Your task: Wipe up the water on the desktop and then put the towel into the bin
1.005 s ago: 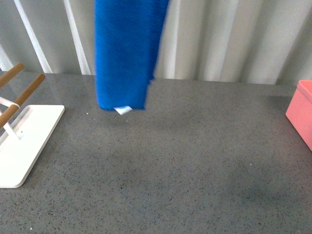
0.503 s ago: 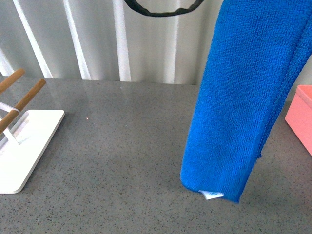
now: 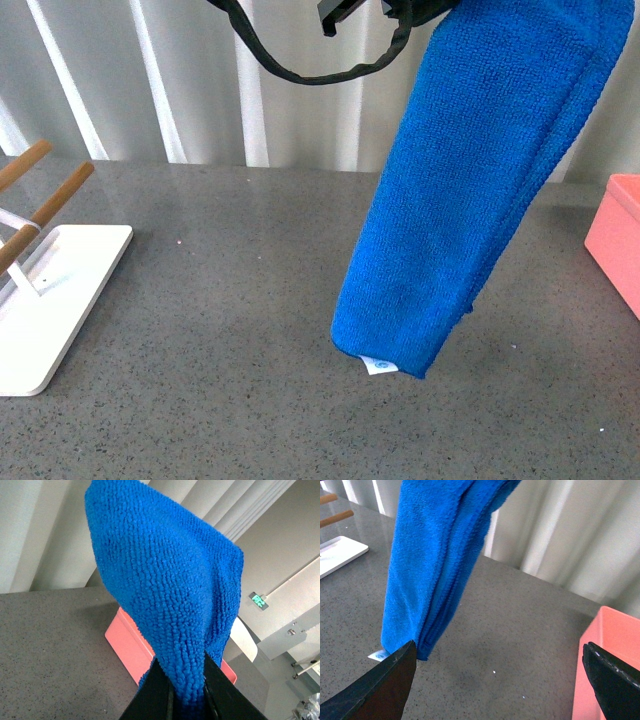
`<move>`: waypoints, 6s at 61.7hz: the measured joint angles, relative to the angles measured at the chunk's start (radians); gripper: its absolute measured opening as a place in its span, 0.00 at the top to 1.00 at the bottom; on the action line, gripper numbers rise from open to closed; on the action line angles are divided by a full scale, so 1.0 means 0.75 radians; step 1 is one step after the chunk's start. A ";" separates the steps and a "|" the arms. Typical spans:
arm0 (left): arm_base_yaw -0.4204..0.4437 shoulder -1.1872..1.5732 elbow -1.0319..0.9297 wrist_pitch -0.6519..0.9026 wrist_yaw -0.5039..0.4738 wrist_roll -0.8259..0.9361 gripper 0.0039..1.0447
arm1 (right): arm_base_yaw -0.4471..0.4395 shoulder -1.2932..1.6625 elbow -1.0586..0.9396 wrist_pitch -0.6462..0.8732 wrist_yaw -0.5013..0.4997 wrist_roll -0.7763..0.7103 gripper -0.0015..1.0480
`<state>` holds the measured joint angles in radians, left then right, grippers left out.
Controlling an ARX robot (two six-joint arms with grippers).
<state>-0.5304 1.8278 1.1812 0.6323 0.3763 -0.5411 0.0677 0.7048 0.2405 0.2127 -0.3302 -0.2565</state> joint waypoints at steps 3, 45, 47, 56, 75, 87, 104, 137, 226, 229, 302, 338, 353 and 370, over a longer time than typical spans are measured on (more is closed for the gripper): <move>-0.001 0.000 0.001 -0.001 -0.007 -0.014 0.95 | 0.052 0.122 0.008 0.127 -0.004 -0.012 0.07; -0.054 -0.050 0.043 -0.102 -0.044 -0.094 0.95 | 0.253 1.059 0.162 0.963 0.063 -0.167 0.07; -0.054 -0.053 0.043 -0.102 -0.044 -0.094 0.95 | 0.241 1.092 0.181 0.991 0.063 -0.168 0.07; -0.055 -0.067 0.043 -0.105 -0.043 -0.097 0.95 | 0.212 1.175 0.244 1.028 0.056 -0.167 0.07; -0.056 -0.094 0.035 -0.111 -0.034 -0.097 0.95 | 0.202 1.213 0.356 1.058 0.051 -0.123 0.08; -0.057 -0.094 0.031 -0.132 -0.033 -0.094 0.95 | 0.212 1.216 0.382 1.057 0.071 -0.105 0.40; -0.062 -0.094 0.031 -0.152 -0.037 -0.088 0.95 | 0.216 1.217 0.382 1.061 0.078 -0.100 0.80; 0.075 -0.056 0.025 -0.227 -0.040 -0.041 0.32 | 0.170 1.125 0.355 1.007 0.086 -0.047 0.96; 0.806 -0.994 -1.466 0.463 -0.411 0.711 0.97 | 0.047 1.104 0.296 0.875 0.161 0.077 0.96; 0.755 -1.047 -1.484 0.424 -0.480 0.711 0.97 | 0.047 1.104 0.296 0.867 0.167 0.084 0.96; 0.710 -1.982 -1.545 -0.384 -0.500 0.712 0.97 | 0.063 1.088 0.312 0.781 0.225 0.094 0.96; 0.710 -2.346 -1.545 -0.794 -0.499 0.712 0.97 | 0.087 1.082 0.312 0.752 0.250 0.105 0.96; 0.710 -2.432 -1.545 -0.840 -0.501 0.712 0.97 | 0.109 1.083 0.312 0.742 0.262 0.109 0.96; 0.710 -2.432 -1.545 -0.840 -0.501 0.712 0.68 | 0.115 1.137 0.366 0.637 0.300 0.180 0.96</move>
<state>0.0017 0.0036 0.0223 0.0021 0.0006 -0.0074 0.1539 1.5578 0.5148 0.6907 -0.1055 -0.1219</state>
